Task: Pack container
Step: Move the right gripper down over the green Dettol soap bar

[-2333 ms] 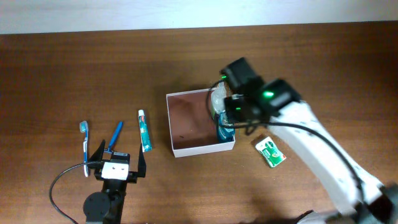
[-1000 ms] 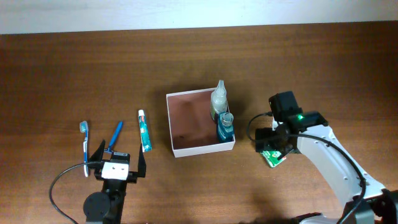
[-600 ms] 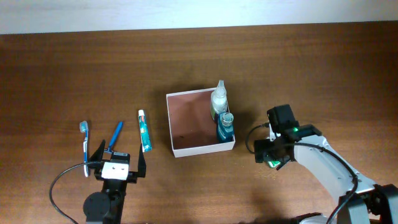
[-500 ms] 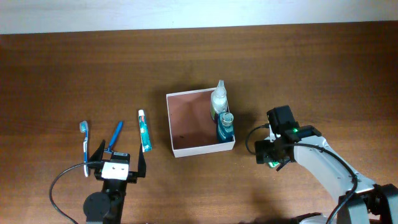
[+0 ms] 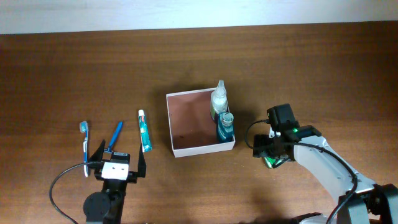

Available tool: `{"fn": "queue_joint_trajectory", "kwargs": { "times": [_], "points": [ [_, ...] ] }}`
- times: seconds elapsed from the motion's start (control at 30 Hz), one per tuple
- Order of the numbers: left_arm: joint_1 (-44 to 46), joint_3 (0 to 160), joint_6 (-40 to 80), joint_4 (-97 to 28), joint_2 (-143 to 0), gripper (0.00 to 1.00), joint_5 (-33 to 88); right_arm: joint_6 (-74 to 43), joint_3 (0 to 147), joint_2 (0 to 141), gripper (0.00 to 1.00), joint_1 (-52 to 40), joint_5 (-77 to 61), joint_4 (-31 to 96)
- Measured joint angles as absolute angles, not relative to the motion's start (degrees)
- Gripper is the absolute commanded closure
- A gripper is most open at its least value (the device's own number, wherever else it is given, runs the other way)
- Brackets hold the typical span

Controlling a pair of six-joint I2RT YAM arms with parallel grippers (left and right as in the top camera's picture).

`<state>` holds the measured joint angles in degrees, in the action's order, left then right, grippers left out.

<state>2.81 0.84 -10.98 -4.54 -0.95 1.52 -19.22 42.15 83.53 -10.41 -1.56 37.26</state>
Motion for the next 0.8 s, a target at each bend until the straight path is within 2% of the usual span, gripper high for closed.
{"fn": "queue_joint_trajectory", "kwargs": {
  "times": [0.3, 0.47, 0.8],
  "points": [
    [2.8, 0.8, -11.0, -4.5, -1.0, 0.01, 1.5, -18.7, 42.1, 83.5, 0.18, -10.4, -1.5, 38.8],
    [2.8, 0.8, -11.0, -4.5, -1.0, 0.01, 1.5, -24.0, 42.1, 83.5, 0.09, -10.4, -1.4, 40.5],
    [2.8, 0.8, -11.0, -4.5, -1.0, 0.01, 1.5, -27.2, 42.1, 83.5, 0.06, -10.4, -2.9, 42.7]
  ]
}}
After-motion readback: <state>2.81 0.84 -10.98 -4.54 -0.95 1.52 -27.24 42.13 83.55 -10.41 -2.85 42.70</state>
